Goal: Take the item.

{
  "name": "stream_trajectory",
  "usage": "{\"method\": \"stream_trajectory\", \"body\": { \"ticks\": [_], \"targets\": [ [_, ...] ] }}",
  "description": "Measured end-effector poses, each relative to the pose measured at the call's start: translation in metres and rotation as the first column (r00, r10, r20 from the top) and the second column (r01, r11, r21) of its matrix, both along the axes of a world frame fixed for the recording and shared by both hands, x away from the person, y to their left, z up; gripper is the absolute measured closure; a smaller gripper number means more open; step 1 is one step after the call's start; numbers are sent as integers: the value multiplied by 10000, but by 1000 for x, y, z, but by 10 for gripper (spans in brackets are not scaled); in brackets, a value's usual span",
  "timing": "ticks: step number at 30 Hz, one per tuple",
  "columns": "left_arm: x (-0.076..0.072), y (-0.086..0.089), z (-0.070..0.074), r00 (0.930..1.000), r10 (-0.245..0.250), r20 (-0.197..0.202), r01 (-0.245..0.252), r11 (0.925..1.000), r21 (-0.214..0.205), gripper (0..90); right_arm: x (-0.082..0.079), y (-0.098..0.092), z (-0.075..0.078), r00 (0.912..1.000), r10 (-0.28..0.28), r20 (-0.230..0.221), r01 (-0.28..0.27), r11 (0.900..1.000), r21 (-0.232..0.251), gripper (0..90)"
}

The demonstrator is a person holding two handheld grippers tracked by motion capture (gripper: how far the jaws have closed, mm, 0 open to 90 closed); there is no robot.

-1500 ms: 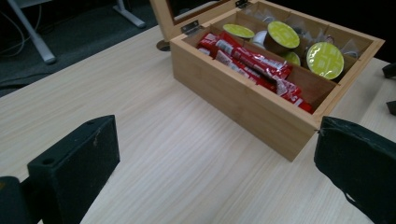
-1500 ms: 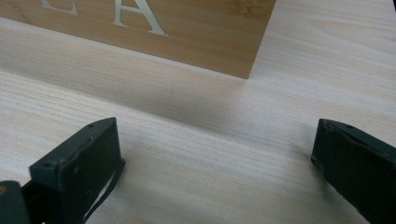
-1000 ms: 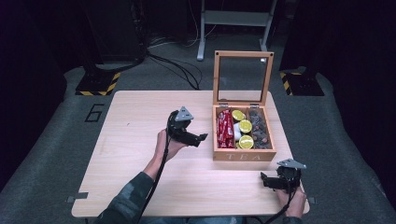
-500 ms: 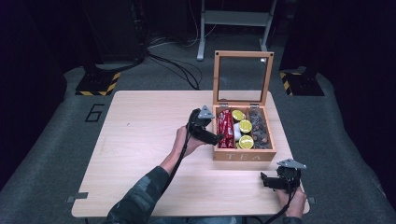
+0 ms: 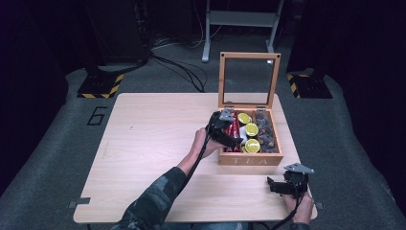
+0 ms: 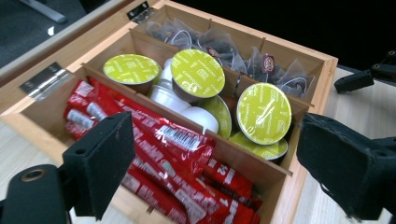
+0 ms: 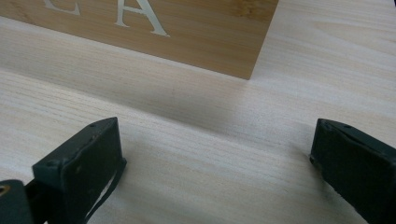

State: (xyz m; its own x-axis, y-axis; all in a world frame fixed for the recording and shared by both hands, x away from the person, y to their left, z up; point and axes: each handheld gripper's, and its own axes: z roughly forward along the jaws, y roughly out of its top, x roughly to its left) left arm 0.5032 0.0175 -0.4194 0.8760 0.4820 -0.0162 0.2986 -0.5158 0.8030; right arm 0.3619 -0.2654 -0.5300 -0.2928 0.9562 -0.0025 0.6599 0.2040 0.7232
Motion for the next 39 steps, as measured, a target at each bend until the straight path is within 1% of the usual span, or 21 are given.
{"method": "stream_trajectory", "body": {
  "ticks": [3, 4, 5, 7, 8, 11, 12, 14, 15, 18, 19, 20, 22, 24, 28, 30, 31, 32, 35, 37, 39],
  "targets": [
    [2, -11, -3, 9999, -145, -14, 145, 9998, 157, 156, 0, 0, 0, 10000, 17, 15, -17, 10000, -1, 15],
    [2, -11, -3, 9999, -145, -14, 145, 9998, 157, 165, 0, 0, 0, 10000, 17, 15, -17, 10000, -1, 15],
    [3, -17, -4, 9997, -256, -58, 258, 9994, 209, 178, 0, 0, 0, 10000, 62, 33, -62, 10000, -12, 17],
    [3, -20, -5, 9994, -330, -137, 333, 9992, 228, 194, 0, 0, 0, 10000, 64, 35, -64, 10000, -16, 18],
    [4, -25, -6, 9991, -388, -161, 392, 9988, 292, 194, 0, 0, 0, 10000, 65, 34, -65, 10000, -17, 18],
    [7, -35, -10, 9973, -560, -469, 577, 9976, 374, 231, -1, 0, 0, 10000, 42, 5, -42, 10000, 11, 20],
    [7, -35, -10, 9973, -560, -469, 577, 9976, 374, 240, -1, 0, 0, 10000, 42, 5, -42, 10000, 11, 20],
    [9, -43, -13, 9949, -728, -698, 768, 9955, 561, 256, -1, 0, 0, 10000, 49, 9, -49, 10000, 11, 20],
    [9, -43, -13, 9949, -728, -698, 768, 9955, 561, 269, -1, 0, 0, 10000, 49, 9, -49, 10000, 11, 20],
    [8, -53, -16, 9928, -928, -754, 996, 9908, 912, 304, -1, 0, 0, 10000, 69, 33, -69, 10000, 4, 21],
    [8, -53, -16, 9928, -928, -754, 996, 9908, 912, 323, -1, 0, 0, 10000, 69, 33, -69, 10000, 4, 21],
    [7, -57, -17, 9917, -986, -831, 1066, 9894, 989, 336, -1, 1, 0, 10000, 38, 22, -38, 10000, 11, 21],
    [7, -59, -18, 9914, -975, -871, 1058, 9897, 963, 349, -1, 0, 0, 10000, 42, 22, -43, 10000, 9, 21],
    [9, -60, -20, 9906, -962, -968, 1071, 9876, 1145, 396, -1, 1, 0, 10000, -34, 41, 33, 10000, 66, 22],
    [10, -62, -24, 9905, -886, -1050, 1028, 9851, 1379, 443, -1, 1, 0, 10000, 0, 58, -1, 10000, 52, 23],
    [10, -63, -25, 9902, -864, -1094, 1015, 9848, 1411, 471, 0, 0, 0, 9999, 49, 98, -49, 10000, 1, 23],
    [10, -64, -26, 9894, -841, -1183, 1001, 9856, 1362, 482, 0, 1, 0, 9999, 52, 100, -52, 10000, -6, 24],
    [10, -64, -27, 9892, -860, -1188, 1028, 9843, 1435, 494, 0, 0, 0, 9999, 66, 105, -66, 10000, -12, 24],
    [11, -64, -28, 9882, -862, -1265, 1038, 9847, 1400, 538, -1, 0, 0, 9999, 73, 105, -72, 10000, -33, 24],
    [10, -65, -29, 9857, -892, -1427, 1100, 9832, 1455, 580, 0, 0, 0, 9999, 66, 106, -66, 10000, -16, 24],
    [10, -65, -28, 9865, -879, -1379, 1090, 9821, 1535, 612, 0, 0, 0, 9999, 65, 118, -65, 10000, -22, 24]
  ]
}}
